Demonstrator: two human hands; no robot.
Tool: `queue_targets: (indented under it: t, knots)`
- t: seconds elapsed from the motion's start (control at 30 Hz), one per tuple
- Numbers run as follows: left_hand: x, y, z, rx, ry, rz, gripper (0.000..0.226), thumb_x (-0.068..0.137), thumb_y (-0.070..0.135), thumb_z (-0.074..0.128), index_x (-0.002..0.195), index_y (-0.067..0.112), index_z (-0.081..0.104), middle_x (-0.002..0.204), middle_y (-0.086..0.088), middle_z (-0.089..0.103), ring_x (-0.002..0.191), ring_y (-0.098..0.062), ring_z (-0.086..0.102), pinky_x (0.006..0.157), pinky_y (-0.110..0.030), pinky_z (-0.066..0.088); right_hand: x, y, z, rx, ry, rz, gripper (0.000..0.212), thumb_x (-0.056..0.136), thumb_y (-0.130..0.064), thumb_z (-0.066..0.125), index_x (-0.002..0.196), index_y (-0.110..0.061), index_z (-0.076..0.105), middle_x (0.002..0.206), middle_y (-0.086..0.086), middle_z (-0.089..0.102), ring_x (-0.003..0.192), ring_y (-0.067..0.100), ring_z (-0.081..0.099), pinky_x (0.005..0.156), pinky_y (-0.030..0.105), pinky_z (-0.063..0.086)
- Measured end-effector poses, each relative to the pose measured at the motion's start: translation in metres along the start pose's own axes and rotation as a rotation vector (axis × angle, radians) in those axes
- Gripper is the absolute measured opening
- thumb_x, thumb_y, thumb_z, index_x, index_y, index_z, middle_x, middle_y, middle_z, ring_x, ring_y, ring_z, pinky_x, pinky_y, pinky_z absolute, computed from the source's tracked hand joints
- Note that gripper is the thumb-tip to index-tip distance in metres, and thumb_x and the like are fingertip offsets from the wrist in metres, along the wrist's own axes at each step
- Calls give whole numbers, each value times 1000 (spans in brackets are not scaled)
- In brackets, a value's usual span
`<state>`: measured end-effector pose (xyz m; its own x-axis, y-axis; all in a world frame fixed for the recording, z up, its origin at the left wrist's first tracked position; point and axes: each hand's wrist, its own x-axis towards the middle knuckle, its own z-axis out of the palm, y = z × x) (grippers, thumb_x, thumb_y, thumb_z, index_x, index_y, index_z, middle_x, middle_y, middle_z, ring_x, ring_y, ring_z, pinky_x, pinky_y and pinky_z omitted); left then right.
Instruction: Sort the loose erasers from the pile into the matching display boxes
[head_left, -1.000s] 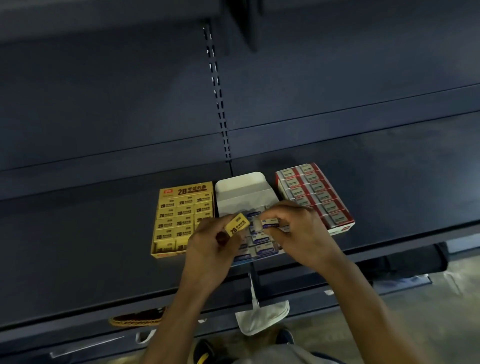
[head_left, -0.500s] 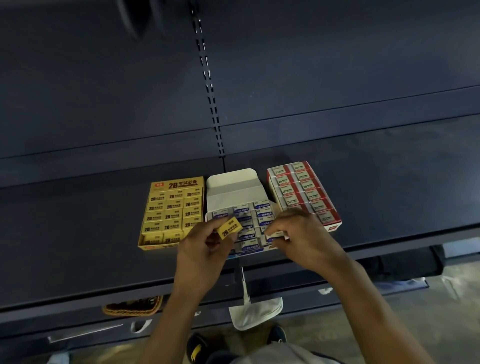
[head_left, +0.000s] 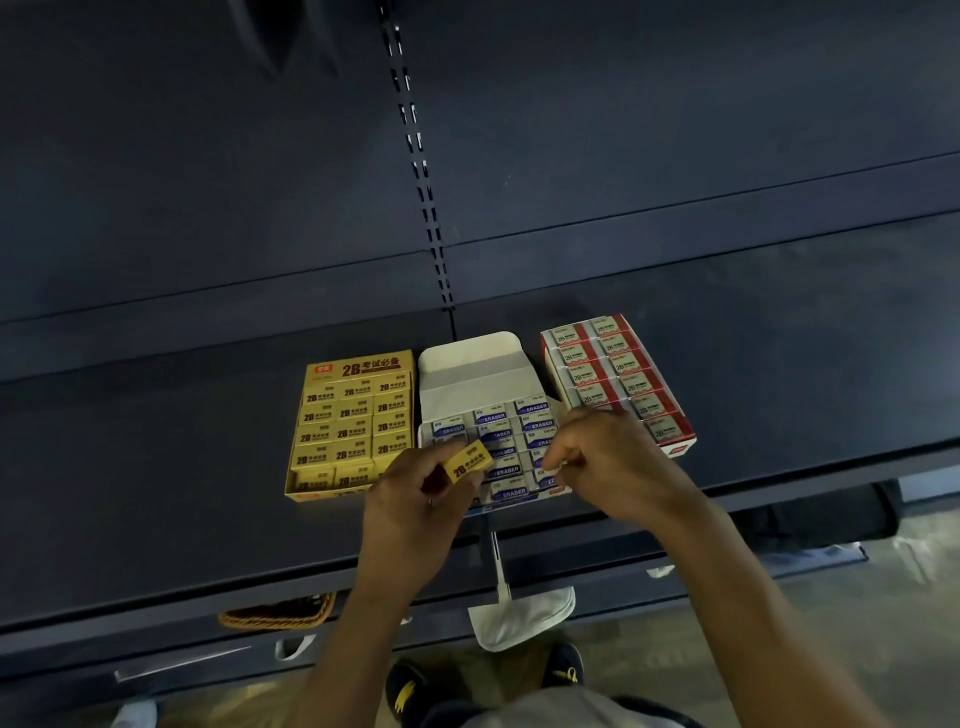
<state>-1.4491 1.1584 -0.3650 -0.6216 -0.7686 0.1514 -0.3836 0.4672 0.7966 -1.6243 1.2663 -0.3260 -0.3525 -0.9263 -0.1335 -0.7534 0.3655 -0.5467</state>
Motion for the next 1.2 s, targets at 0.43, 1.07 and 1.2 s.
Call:
queue_targets:
  t: [0.43,1.07,1.2]
  knots:
    - [0,-13,-23,80,12,134,33,79,28,69,111,22,68,94,7,58,79,-4,59,69,-4,46,11,-13,8,-46,64,29,12,87,-13,63,96,-14,69,98,0,69,86,10,65,78,22,53]
    - [22,-49,-61,351,-39,82,33,73,16,79,103,26,72,103,0,60,78,-8,61,72,-28,56,36,-43,39,67,196,-105,14,89,-21,61,100,-16,67,102,-2,69,89,8,65,76,24,54]
    - [23,-51,-59,295,-16,124,28,67,10,83,89,24,75,92,5,63,74,-6,61,66,-23,54,36,-37,40,60,198,-91,13,90,-24,59,99,-17,65,102,-1,68,89,12,66,74,28,57]
